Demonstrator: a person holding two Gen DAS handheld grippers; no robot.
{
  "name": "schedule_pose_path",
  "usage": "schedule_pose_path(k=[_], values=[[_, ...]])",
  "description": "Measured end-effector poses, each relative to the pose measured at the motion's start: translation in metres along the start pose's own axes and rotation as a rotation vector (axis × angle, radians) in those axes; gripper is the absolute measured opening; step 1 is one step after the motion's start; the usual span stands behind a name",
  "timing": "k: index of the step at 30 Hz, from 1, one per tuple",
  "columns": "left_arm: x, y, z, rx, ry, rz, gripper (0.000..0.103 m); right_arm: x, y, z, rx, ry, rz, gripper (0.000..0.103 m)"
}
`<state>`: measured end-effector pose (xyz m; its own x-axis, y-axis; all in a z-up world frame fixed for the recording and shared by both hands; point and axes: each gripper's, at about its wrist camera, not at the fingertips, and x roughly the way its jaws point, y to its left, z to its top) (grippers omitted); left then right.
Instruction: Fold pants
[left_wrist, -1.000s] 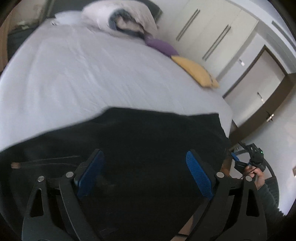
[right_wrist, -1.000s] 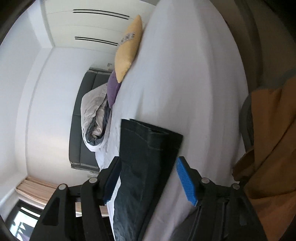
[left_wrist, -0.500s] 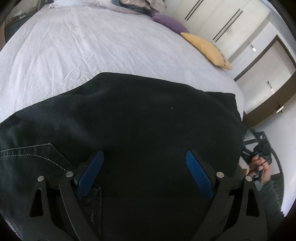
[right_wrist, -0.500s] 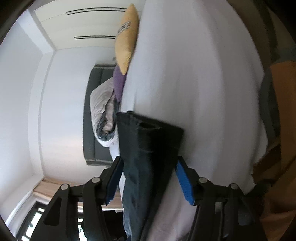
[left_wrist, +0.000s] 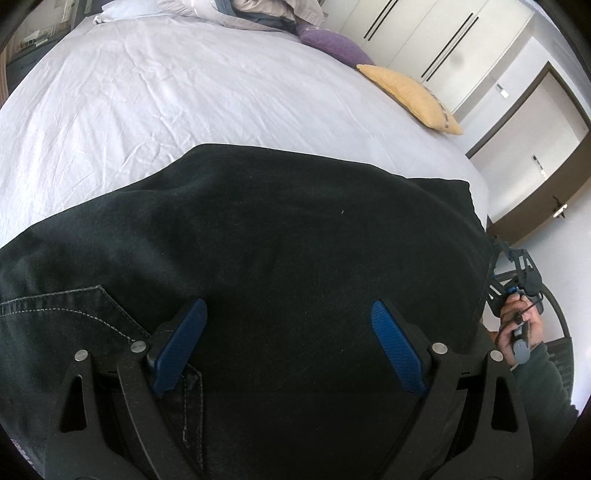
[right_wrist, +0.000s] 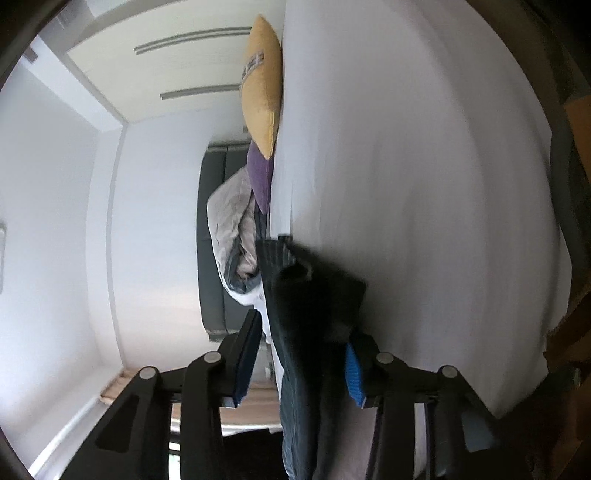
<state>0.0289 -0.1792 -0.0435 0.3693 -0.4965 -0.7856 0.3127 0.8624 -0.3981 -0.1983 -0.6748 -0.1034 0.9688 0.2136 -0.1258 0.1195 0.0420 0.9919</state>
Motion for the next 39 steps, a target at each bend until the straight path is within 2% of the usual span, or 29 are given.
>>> schedule_pose_path(k=[5,10,13,17,19,23,30,33,36,39], values=[[-0.002,0.001,-0.001,0.000,-0.002,-0.002,0.091,-0.008,-0.007,0.009,0.048,-0.067,0.038,0.044],[0.000,-0.001,-0.002,0.011,-0.003,0.011,0.091,0.007,-0.004,0.005,0.006,0.020,0.046,0.044],[0.000,-0.002,-0.001,0.007,-0.004,0.010,0.091,0.015,-0.003,0.002,-0.001,0.038,0.075,0.044],[0.001,-0.002,-0.001,0.013,-0.004,0.014,0.091,0.020,0.000,0.003,-0.012,0.044,0.062,0.040],[0.001,-0.002,-0.001,0.014,-0.004,0.016,0.091,0.022,0.002,0.005,-0.025,0.042,0.031,0.025],[0.002,-0.002,-0.001,0.014,-0.003,0.017,0.091,0.025,0.006,0.006,-0.066,0.046,-0.051,0.011],[0.003,-0.004,-0.001,0.010,0.003,0.017,0.091,0.026,0.028,0.003,-0.172,0.022,-0.169,0.007],[0.000,-0.005,0.004,-0.029,0.008,0.015,0.091,0.026,0.031,0.001,-0.198,0.020,-0.201,0.006],[-0.006,-0.013,0.011,-0.059,-0.005,-0.052,0.091,0.028,0.034,0.001,-0.213,0.019,-0.226,0.006],[-0.003,-0.029,0.015,-0.004,-0.006,-0.074,0.091,0.029,0.033,0.001,-0.216,0.019,-0.238,0.005]])
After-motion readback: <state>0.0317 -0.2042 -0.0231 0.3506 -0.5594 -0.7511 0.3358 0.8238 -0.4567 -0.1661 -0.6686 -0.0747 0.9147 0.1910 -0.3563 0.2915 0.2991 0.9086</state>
